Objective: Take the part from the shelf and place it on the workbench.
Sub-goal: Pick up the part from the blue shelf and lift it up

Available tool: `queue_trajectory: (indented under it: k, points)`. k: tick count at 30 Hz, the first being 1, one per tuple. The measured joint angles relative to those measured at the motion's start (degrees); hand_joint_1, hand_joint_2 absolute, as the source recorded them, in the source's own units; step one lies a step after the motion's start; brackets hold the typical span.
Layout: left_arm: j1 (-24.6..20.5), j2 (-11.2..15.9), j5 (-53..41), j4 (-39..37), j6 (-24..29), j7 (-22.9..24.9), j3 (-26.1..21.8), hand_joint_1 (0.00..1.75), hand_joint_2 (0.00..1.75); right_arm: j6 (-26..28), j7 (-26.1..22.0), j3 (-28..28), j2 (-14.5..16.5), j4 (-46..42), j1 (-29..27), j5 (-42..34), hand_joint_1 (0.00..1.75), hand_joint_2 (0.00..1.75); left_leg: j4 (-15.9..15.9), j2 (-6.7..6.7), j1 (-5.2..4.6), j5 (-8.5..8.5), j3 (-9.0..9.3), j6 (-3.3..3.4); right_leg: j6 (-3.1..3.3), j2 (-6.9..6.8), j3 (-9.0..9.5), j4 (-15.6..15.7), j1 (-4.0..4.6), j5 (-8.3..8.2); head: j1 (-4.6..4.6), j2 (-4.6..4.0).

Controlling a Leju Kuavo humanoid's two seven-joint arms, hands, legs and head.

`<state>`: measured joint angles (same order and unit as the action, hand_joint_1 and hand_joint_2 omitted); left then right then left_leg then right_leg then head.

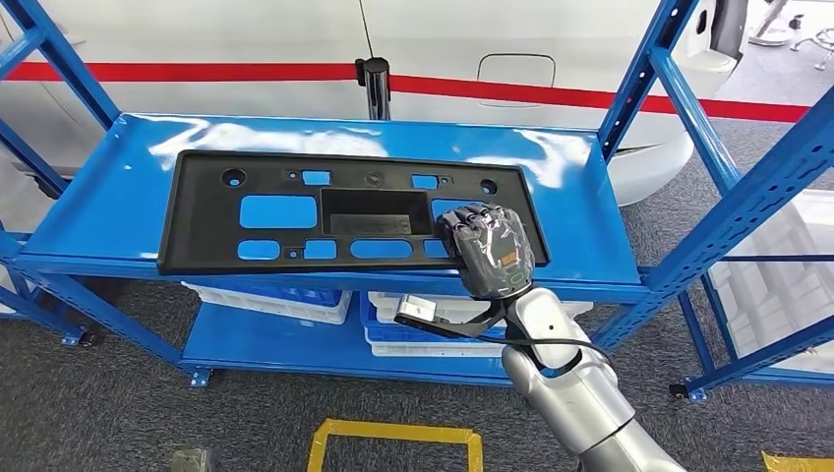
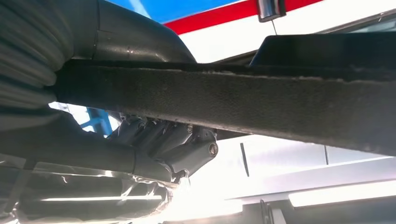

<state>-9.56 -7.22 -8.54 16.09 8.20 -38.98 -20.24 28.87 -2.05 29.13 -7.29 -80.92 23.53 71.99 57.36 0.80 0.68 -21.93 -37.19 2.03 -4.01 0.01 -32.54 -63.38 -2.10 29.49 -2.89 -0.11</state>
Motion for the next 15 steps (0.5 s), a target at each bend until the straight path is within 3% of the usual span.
queue_trajectory:
  k: [2,5,6,8,10,11,12,13,15]
  points:
    - [0.1,0.05,0.01,-0.05,-0.03,-0.23,0.0,0.0,0.0,0.08,-0.08,-0.24,-0.11,-0.53,-0.25,-0.83,1.71,1.75,1.08,-0.08,-0.16,0.44,-1.12,-0.68,0.16,0.09,2.56,4.22,0.15,0.7,0.19,0.01]
    - [0.43,0.08,0.04,-0.08,-0.13,-0.43,0.0,0.0,0.0,0.33,-0.11,-0.5,-0.3,-1.38,-0.96,-1.91,1.71,1.75,1.7,-0.27,0.1,0.75,-1.78,-1.31,1.62,0.05,1.82,4.23,0.06,0.37,0.01,0.02]
    - [0.55,0.1,0.03,-0.09,-0.19,-0.46,0.0,0.0,0.0,0.47,-0.11,-0.59,-0.34,-1.74,-1.23,-2.14,1.71,1.75,2.49,-0.31,0.32,-0.39,-2.22,-1.54,2.32,0.01,1.44,4.22,0.01,-0.07,-0.07,0.02]
    - [0.66,0.1,-0.21,-0.1,-0.38,-0.5,0.01,0.0,0.0,0.83,-0.11,-0.87,-0.39,-2.69,-1.9,-2.38,1.71,1.75,7.22,-0.4,0.57,-5.49,-3.84,-2.05,3.54,-0.06,0.56,4.23,0.07,-1.12,-0.16,0.02]
    - [0.63,0.08,-0.52,-0.1,-0.56,-0.49,0.03,0.0,0.0,1.05,-0.11,-1.4,-0.4,-3.78,-3.18,-2.54,1.71,1.75,14.81,-0.43,0.59,-10.5,-5.57,-2.37,3.95,-0.12,-0.61,4.18,0.31,-2.1,-0.24,0.02]
    - [0.6,0.08,-0.68,-0.09,-0.65,-0.46,0.03,0.0,0.0,1.07,-0.11,-1.73,-0.42,-4.27,-4.0,-2.62,1.71,1.75,17.57,-0.42,0.61,-11.37,-5.76,-2.39,3.93,-0.16,-1.18,4.15,0.41,-2.56,-0.23,0.02]
    - [0.58,0.07,-0.86,-0.09,-0.76,-0.4,0.04,0.0,0.0,1.05,-0.11,-2.08,-0.44,-4.73,-4.83,-2.72,1.71,1.75,18.42,-0.42,0.61,-11.0,-5.03,-2.29,3.83,-0.19,-1.71,4.13,0.47,-2.98,-0.23,0.02]
    - [0.53,0.06,-1.03,-0.09,-0.85,-0.33,0.04,0.0,0.0,1.02,-0.11,-2.47,-0.48,-5.18,-5.6,-2.88,1.71,1.75,17.25,-0.43,0.61,-9.86,-3.32,-2.1,3.7,-0.2,-2.18,4.12,0.51,-3.38,-0.23,0.02]
    - [0.24,0.02,-1.31,-0.08,-0.96,-0.13,0.04,0.0,0.0,0.92,-0.24,-3.37,-0.56,-6.28,-7.01,-3.5,1.71,1.75,9.9,-0.69,0.54,-7.97,2.7,-1.5,3.26,-0.18,-2.83,4.09,0.59,-4.1,-0.24,0.02]
